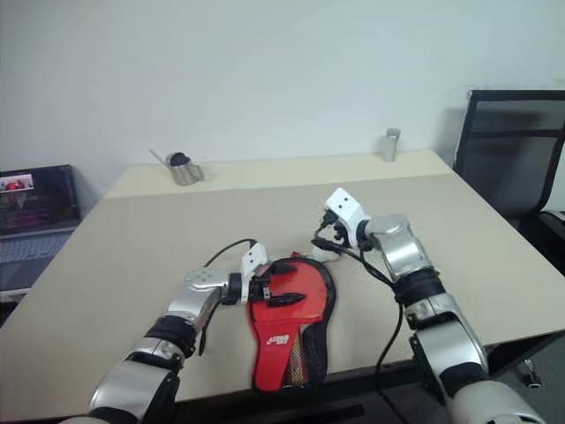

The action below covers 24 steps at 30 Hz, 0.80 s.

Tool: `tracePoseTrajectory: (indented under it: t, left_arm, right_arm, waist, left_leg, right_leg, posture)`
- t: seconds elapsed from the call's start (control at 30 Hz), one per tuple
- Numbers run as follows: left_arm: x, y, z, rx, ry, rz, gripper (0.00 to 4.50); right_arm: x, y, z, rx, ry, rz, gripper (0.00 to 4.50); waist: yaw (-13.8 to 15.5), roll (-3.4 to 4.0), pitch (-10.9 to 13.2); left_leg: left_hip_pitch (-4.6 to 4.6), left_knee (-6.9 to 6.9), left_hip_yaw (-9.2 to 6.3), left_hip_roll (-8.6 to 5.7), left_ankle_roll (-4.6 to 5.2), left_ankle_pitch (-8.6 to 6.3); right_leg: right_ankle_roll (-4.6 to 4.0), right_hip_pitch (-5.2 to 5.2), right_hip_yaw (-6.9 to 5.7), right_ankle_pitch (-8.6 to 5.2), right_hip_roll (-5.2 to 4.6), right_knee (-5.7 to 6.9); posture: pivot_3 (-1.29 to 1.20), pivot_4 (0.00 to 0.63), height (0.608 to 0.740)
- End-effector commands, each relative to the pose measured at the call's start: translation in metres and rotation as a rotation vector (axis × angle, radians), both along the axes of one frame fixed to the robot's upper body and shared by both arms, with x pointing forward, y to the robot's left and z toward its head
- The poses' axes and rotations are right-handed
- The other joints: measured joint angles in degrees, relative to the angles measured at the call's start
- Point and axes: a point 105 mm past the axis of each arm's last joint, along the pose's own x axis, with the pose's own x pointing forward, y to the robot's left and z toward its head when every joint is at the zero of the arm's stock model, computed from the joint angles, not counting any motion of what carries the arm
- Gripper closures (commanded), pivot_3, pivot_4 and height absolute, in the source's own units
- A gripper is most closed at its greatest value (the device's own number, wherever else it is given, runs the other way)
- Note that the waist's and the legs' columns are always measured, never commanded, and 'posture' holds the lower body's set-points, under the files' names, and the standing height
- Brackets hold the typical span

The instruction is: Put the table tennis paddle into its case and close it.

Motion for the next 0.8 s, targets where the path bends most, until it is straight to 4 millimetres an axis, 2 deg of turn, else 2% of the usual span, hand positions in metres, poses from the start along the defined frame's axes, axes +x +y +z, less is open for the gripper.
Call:
tracePoseTrajectory:
  t: [0.03, 0.2, 0.53, 0.67, 0.8]
  left_arm:
    - [-0.013, 0.013, -0.033, 0.074, 0.114, 0.02, 0.0]
    - [-0.014, 0.014, -0.032, 0.077, 0.109, 0.019, 0.0]
    - [-0.015, 0.017, -0.031, 0.086, 0.104, 0.027, 0.0]
    - [-0.016, 0.018, -0.032, 0.089, 0.104, 0.032, 0.0]
    - [-0.018, 0.019, -0.038, 0.097, 0.116, 0.037, 0.0]
  right_arm:
    - [0.011, 0.0, 0.004, 0.083, 0.037, -0.063, 0.76]
    - [0.021, 0.004, -0.018, 0.095, 0.088, -0.141, 0.76]
    - [0.019, 0.022, -0.035, 0.056, 0.1, -0.13, 0.76]
    - [0.019, 0.021, -0.035, 0.05, 0.096, -0.134, 1.99]
    - [0.018, 0.017, -0.045, -0.018, 0.094, -0.13, 3.38]
  waist:
    - [-0.05, 0.0, 0.0]
    - [-0.19, 0.01, -0.01]
    - [-0.37, 0.02, 0.0]
    - [-0.41, 0.02, 0.0]
    - [-0.48, 0.02, 0.0]
  left_leg:
    - [0.0, -0.01, 0.01, 0.0, 0.0, 0.0]
    - [0.02, -0.06, 0.02, -0.01, 0.0, 0.0]
    - [-0.04, -0.1, 0.02, 0.01, 0.0, -0.01]
    - [-0.05, -0.11, 0.02, 0.03, -0.01, -0.02]
    - [-0.04, -0.12, 0.01, 0.02, -0.02, -0.03]
  right_leg:
    - [0.0, 0.0, 0.01, 0.0, 0.0, -0.02]
    - [-0.01, -0.03, 0.03, 0.0, 0.03, 0.0]
    - [-0.01, -0.06, 0.06, -0.01, 0.07, -0.06]
    - [0.0, -0.07, 0.06, -0.01, 0.08, -0.08]
    - [0.0, -0.07, 0.06, -0.02, 0.08, -0.08]
  posture:
    - [0.0, 0.15, 0.74]
    - [0.0, 0.15, 0.74]
    - [0.0, 0.15, 0.74]
    - [0.0, 0.15, 0.74]
    - [0.0, 0.15, 0.74]
